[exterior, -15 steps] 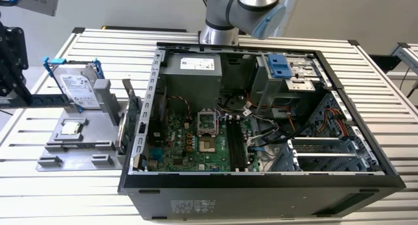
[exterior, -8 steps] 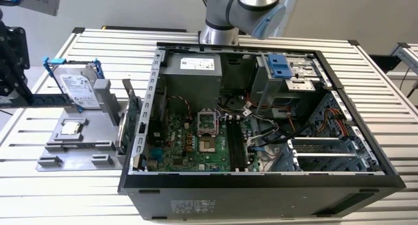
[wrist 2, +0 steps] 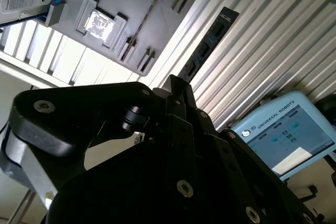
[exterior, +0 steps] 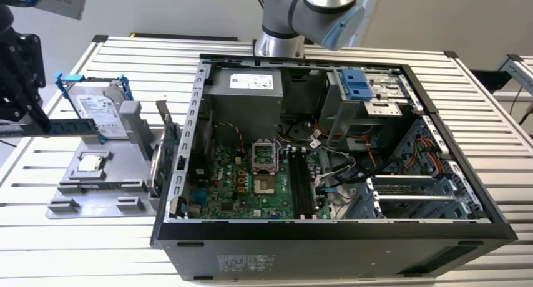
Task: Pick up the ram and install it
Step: 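Pick up the ram and move it above insertion slot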
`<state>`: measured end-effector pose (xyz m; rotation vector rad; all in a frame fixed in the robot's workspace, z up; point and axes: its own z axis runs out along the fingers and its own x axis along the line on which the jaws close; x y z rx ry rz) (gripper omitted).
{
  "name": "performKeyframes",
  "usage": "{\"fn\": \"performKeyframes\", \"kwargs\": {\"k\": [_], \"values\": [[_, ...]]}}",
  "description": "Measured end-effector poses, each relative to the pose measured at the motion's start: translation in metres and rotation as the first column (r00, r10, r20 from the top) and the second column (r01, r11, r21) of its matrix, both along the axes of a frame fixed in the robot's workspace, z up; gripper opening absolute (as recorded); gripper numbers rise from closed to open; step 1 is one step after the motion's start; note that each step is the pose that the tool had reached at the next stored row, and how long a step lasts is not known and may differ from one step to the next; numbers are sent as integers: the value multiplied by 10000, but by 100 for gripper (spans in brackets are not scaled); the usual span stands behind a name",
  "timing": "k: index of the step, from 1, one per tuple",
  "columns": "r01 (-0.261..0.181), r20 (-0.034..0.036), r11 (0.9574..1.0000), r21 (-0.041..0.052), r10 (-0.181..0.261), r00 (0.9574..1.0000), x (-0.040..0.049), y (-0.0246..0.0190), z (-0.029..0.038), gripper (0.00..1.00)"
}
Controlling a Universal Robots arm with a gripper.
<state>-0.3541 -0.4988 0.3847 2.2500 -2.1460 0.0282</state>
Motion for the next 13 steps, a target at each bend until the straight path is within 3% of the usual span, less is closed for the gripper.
{"fn": "performKeyframes", "kwargs": {"k": [13], "values": [[0, 0, 10000, 0, 0, 10000, 130, 25, 0, 0]]}}
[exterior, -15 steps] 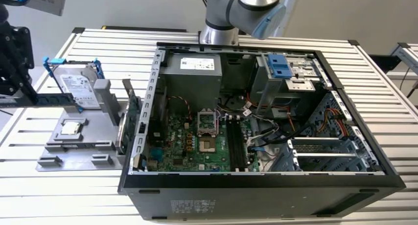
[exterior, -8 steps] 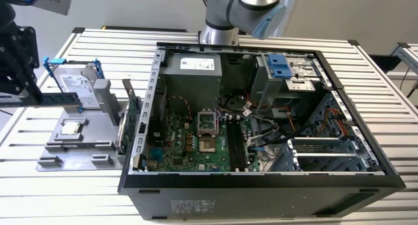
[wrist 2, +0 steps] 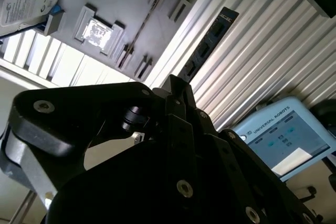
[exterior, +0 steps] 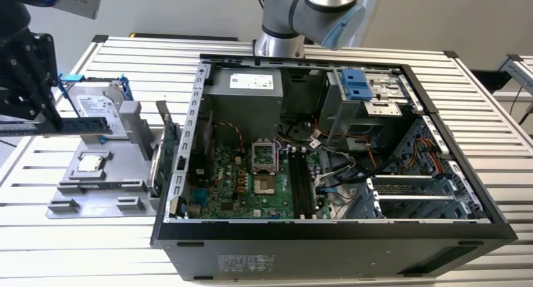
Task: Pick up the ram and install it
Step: 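Pick up the ram and move it above insertion slot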
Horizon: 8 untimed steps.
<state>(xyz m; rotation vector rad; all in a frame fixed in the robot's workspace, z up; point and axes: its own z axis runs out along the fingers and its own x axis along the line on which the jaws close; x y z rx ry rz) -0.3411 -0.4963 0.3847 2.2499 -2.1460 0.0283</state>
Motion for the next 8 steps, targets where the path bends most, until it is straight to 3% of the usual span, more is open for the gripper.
{"fn": "performKeyframes", "kwargs": {"k": [8], "values": [[0, 0, 10000, 0, 0, 10000, 84, 14, 0, 0]]}}
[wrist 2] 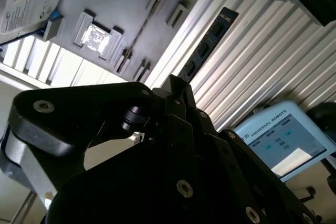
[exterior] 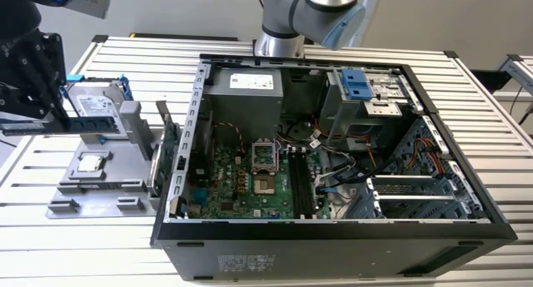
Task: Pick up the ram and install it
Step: 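Pick up the ram and move it above insertion slot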
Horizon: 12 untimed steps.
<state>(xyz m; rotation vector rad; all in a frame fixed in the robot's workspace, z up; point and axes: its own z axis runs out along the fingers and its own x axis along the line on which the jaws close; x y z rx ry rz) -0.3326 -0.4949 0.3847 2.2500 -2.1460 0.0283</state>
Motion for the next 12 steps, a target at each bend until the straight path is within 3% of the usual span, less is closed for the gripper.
{"fn": "performKeyframes", "kwargs": {"k": [12], "values": [[0, 0, 10000, 1, 0, 10000, 123, 19, 0, 0]]}}
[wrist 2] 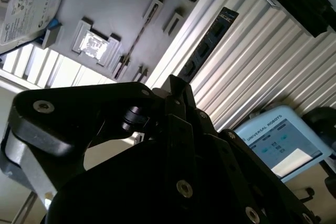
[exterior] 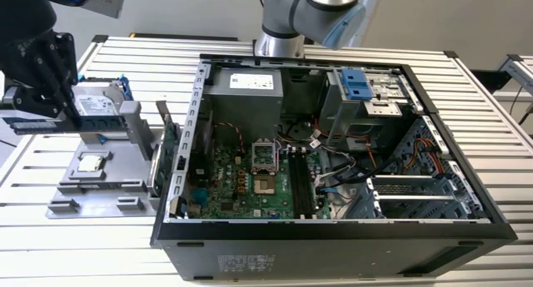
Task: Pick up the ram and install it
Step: 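Pick up the ram and move it above insertion slot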
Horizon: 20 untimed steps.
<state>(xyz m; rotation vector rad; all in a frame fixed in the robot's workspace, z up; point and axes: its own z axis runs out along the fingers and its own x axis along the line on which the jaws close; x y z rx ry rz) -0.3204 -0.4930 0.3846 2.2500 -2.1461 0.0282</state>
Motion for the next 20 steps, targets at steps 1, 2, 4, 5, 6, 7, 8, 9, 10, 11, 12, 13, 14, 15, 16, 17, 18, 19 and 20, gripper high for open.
{"fn": "performKeyframes", "kwargs": {"k": [1, 2, 4, 5, 6, 7, 8, 9, 10, 11, 12, 13, 14, 15, 16, 17, 18, 19, 20], "values": [[0, 0, 10000, 0, 0, 10000, 10, 2, 0, 0], [0, -1, 10000, -1, 0, 10000, 19, 4, 0, 0], [0, 0, 10000, 0, 0, 10000, 37, 8, 0, 0], [0, 0, 10000, 0, 0, 10000, 47, 10, 0, 0], [0, 0, 10000, -1, 0, 10000, 57, 11, 0, 0], [0, -1, 10000, -1, 0, 10000, 67, 13, 1, 0], [0, -1, 10000, -1, 0, 10000, 76, 14, 1, 0], [0, 0, 10000, 0, 0, 10000, 86, 16, 0, 0], [0, 0, 10000, -1, 0, 10000, 96, 17, 1, 0], [0, 0, 10000, -1, 0, 10000, 105, 19, 0, 0], [0, -1, 10000, -1, 0, 10000, 114, 20, 1, 0], [0, -1, 10000, -1, 0, 10000, 124, 22, 1, 0], [0, -1, 10000, -1, 0, 10000, 134, 24, 1, 0], [0, -1, 10000, -1, 0, 10000, 142, 25, 1, 0], [0, 0, 10000, -1, 0, 10000, 153, 27, 0, 0], [0, 0, 10000, 0, 0, 10000, 162, 28, 0, 0], [0, 0, 10000, -1, 0, 10000, 171, 30, 0, 0], [0, -1, 10000, 0, 0, 10000, 181, 31, 0, 0], [0, 0, 10000, 0, 0, 10000, 190, 32, 0, 0]]}}
